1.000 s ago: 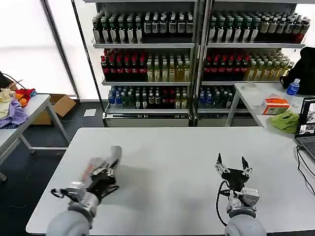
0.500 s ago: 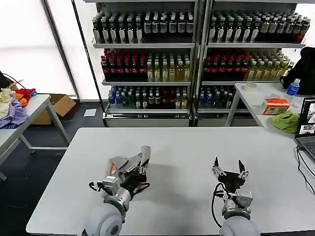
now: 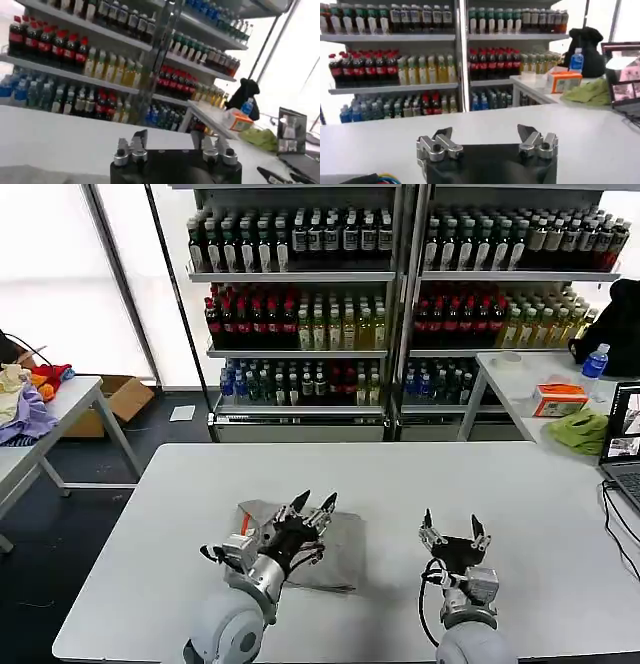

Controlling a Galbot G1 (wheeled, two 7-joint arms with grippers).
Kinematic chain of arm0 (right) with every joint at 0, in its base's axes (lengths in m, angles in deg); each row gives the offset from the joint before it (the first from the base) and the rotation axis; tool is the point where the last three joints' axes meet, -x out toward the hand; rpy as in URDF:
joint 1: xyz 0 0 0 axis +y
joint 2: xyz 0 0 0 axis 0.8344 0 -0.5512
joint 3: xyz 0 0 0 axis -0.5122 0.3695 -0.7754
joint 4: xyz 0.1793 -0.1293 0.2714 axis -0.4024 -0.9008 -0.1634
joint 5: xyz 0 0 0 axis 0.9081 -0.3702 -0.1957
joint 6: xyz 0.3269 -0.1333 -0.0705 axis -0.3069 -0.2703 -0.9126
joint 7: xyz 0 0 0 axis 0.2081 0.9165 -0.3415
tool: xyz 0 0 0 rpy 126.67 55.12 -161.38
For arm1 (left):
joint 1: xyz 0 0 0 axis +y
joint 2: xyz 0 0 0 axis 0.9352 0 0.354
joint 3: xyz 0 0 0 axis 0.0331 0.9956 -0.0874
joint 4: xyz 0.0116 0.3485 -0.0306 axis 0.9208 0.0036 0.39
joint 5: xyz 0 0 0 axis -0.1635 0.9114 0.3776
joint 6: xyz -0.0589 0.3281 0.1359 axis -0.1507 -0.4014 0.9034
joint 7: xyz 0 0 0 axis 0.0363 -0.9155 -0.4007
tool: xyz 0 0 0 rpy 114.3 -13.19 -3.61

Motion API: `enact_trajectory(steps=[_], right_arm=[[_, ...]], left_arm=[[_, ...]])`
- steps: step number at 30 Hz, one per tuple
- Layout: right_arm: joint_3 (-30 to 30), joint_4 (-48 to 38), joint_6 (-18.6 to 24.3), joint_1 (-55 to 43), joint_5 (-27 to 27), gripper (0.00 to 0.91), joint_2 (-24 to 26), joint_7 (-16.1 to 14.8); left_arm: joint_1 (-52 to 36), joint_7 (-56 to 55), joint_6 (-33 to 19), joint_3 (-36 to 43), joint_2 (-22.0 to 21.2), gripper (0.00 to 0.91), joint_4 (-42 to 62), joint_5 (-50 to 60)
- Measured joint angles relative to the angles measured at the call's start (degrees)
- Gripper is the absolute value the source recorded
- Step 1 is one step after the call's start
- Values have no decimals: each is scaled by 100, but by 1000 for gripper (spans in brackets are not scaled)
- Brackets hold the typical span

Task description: Fold and organize the clothes.

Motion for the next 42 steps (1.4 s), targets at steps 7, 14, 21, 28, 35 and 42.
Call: enact_trajectory(steps=[7, 14, 21, 28, 35, 42], right_arm=[[340, 62, -471, -265, 1070, 907, 301, 251], [813, -56, -746, -529, 1884, 907, 499, 472], [1184, -278, -888, -757, 2268, 907, 469, 550], [1485, -619, -964, -985, 2419, 846, 286, 567], [1687, -916, -995, -1135, 2432, 0, 130, 560], [1754, -1102, -971, -1180, 2414, 0, 83, 575]], left_arm=[[76, -274, 192, -371, 202, 907, 43, 344], [259, -498, 387, -830, 443, 907, -44, 523], [468, -628, 490, -1244, 524, 907, -130, 604], [657, -686, 546, -1569, 577, 907, -141, 642], [747, -711, 570, -1745, 593, 907, -107, 653], [769, -737, 630, -1793, 583, 907, -51, 630]])
